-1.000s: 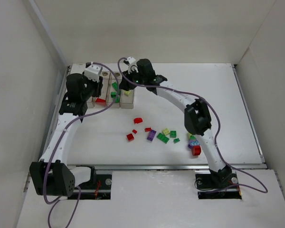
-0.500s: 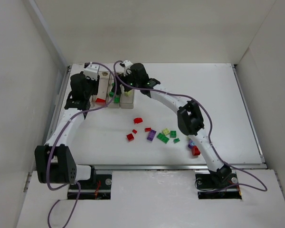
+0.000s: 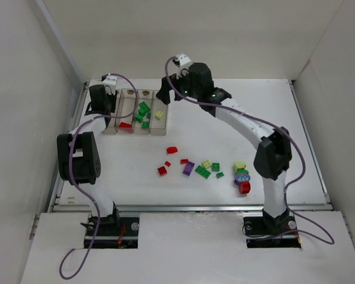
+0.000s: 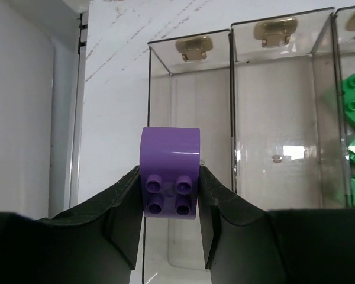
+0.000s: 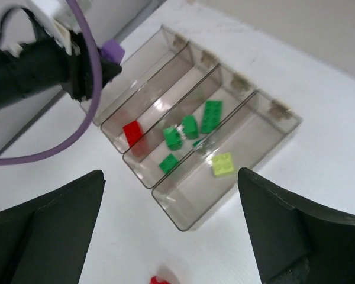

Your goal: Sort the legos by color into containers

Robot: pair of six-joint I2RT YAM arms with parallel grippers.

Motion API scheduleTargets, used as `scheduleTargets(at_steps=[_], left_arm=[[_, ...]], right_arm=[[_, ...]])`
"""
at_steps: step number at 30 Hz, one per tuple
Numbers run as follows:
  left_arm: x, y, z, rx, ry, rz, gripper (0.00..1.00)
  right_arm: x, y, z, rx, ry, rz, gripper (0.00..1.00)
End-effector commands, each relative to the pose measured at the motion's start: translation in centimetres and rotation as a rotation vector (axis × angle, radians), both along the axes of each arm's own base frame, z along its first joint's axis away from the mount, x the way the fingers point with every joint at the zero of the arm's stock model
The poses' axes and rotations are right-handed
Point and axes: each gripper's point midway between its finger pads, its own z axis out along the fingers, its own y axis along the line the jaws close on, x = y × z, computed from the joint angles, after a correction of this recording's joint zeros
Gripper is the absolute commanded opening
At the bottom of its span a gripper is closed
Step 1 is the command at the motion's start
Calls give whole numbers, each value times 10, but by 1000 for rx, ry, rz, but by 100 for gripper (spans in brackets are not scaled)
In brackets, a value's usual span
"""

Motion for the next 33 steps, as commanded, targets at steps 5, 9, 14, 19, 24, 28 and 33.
scheduleTargets(at_steps=[5, 9, 14, 19, 24, 28, 33], left_arm=[[19, -11, 18, -10, -60, -81, 17], [20, -6, 11, -9, -29, -51, 46], [16, 11, 7, -8, -20, 16, 67], [13, 20, 13, -1, -1, 46, 68], [-16, -65, 54, 155, -36, -466, 65], [-101, -150, 49, 145, 164, -1007, 68], [-181, -263, 19, 80, 367, -1374, 67]], right_arm=[[-13, -46, 28, -38, -106, -85, 99], [-16, -59, 30, -46, -104, -136, 99], [-27, -74, 34, -55, -107, -167, 99], [-54, -83, 25, -84, -102, -103, 99], [-81, -109, -10, -190, -36, -53, 99], [-82, -155, -26, -201, 12, -145, 99], [-87, -190, -25, -184, 10, -214, 99]])
